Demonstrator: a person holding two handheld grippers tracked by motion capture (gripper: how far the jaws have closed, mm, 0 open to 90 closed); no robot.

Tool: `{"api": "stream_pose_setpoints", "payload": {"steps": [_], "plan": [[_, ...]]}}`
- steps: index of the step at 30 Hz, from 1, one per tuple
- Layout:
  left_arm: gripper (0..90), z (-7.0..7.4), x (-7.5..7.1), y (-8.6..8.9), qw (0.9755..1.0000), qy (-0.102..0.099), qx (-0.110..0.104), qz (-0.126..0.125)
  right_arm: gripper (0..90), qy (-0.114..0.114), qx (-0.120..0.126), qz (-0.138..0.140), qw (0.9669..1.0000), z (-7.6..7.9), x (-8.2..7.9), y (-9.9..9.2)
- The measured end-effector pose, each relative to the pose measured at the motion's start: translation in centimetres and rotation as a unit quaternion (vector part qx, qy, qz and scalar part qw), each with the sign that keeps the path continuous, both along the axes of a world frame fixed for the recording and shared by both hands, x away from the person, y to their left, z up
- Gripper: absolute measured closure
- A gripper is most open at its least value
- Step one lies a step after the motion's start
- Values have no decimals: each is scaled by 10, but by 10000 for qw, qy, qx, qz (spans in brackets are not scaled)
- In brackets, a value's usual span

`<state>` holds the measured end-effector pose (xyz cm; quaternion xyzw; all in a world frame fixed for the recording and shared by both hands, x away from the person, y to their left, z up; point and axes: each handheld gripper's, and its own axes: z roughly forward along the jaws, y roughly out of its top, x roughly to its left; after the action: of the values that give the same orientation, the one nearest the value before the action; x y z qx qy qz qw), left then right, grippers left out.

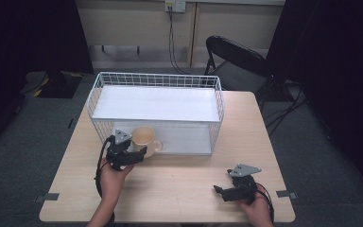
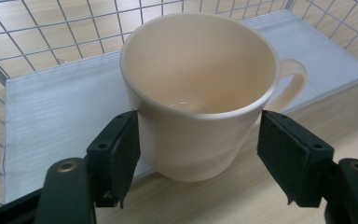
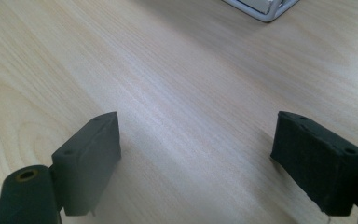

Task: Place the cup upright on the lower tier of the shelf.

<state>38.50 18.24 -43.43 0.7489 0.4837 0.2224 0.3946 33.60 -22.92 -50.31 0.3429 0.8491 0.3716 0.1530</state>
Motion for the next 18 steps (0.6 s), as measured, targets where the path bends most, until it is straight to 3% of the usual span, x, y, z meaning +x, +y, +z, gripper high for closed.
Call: {"api": "stream_pose_setpoints", "payload": {"steps": [8, 10, 13, 18], "plan": [[362, 0, 1, 0, 10000, 24, 2, 26, 146, 0, 0, 1, 10000, 0, 0, 0], [361, -1, 1, -1, 9999, -6, -80, 72, 146, 1, 1, -1, 10000, 0, 0, 0], [368, 0, 2, 0, 10000, 12, 58, 19, 146, 0, 0, 1, 10000, 0, 0, 0], [386, 0, 3, 0, 10000, 10, 15, 44, 146, 0, 1, 2, 10000, 0, 0, 0]]}}
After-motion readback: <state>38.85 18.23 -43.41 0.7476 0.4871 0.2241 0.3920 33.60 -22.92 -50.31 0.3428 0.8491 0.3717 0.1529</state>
